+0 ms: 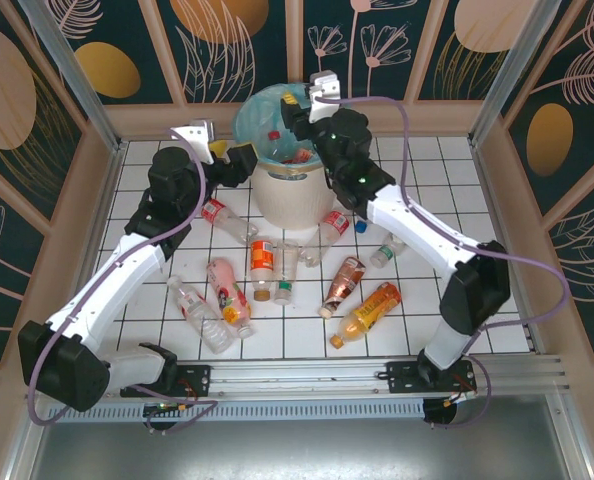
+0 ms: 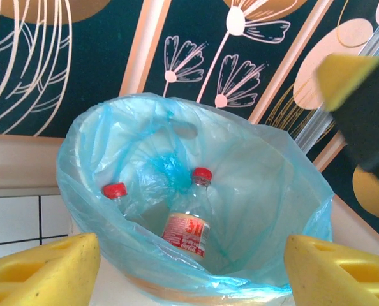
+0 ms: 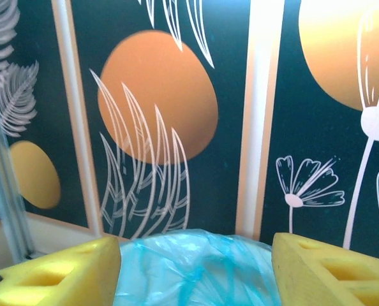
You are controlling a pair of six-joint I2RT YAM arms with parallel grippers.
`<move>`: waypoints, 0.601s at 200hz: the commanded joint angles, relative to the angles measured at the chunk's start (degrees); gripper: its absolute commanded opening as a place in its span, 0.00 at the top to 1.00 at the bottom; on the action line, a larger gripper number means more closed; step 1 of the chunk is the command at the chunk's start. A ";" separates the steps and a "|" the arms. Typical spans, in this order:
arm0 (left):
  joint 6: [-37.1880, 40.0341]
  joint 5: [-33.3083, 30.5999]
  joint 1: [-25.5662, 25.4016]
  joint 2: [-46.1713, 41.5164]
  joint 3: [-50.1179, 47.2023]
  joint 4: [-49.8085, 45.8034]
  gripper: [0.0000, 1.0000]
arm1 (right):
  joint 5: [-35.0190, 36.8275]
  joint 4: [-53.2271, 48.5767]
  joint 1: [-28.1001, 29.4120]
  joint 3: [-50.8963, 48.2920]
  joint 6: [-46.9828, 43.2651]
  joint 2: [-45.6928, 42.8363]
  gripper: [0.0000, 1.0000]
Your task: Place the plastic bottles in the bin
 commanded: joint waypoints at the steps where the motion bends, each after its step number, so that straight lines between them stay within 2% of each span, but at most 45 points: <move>1: -0.87 1.76 0.30 0.48 -0.25 2.68 0.26 | -1.06 -1.23 1.80 -4.67 5.56 -7.10 0.36; 26: 0.97 3.13 0.02 0.05 -0.20 2.98 0.29 | -3.49 -1.46 2.26 -18.17 18.25 -19.56 0.38; 41: 3.05 1.90 -0.79 -0.22 0.08 2.27 0.30 | -5.18 -0.46 2.41 -27.47 23.79 -27.91 0.40; 53: 5.73 -0.22 -2.67 -0.48 0.24 1.50 0.31 | -4.53 -3.93 2.44 -32.64 26.01 -33.68 0.41; 67: 11.44 -6.25 -7.60 -0.55 0.84 -0.64 0.33 | -1.45 -11.40 2.46 -36.32 26.81 -39.26 0.42; 91: 24.47 -18.20 -20.76 0.24 0.10 -2.77 0.32 | 6.23 -25.26 2.17 -40.98 27.32 -47.12 0.42; 103: 27.55 -20.26 -25.72 1.52 -0.36 -2.80 0.31 | 8.99 -30.66 1.88 -42.36 28.02 -50.72 0.42; 120: 29.25 -19.43 -31.19 3.93 -0.07 -3.03 0.31 | 10.75 -34.86 1.30 -44.04 28.39 -55.28 0.42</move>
